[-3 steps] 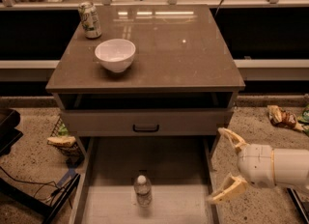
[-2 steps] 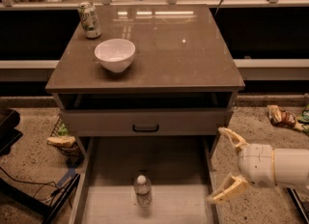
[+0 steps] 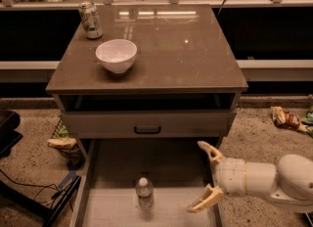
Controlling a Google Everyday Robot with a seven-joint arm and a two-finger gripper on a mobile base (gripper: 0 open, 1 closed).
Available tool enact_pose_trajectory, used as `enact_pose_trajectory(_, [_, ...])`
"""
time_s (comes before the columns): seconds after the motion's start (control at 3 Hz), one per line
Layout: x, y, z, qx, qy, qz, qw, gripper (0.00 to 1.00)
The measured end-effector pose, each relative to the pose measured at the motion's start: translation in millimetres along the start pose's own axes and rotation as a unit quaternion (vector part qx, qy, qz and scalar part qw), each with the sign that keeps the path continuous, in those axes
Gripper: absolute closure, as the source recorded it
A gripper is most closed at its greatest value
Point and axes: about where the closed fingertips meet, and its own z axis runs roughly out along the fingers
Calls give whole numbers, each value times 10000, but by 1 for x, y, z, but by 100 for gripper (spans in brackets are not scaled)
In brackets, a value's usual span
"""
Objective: Pick water bottle from middle drawer and place on counter
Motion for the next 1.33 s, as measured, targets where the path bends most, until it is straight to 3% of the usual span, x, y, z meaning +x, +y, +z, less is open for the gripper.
enact_pose_trajectory(0.33, [29, 5, 50, -251, -594, -260, 9976, 0])
enact_pose_trajectory(0.67, [66, 9, 95, -526, -982, -350, 9932, 0])
enact_pose_trajectory(1.0, [95, 14, 134, -822, -1125, -404, 9894, 0])
enact_pose_trajectory(1.33, [102, 26, 173, -1224, -1214, -439, 9840, 0])
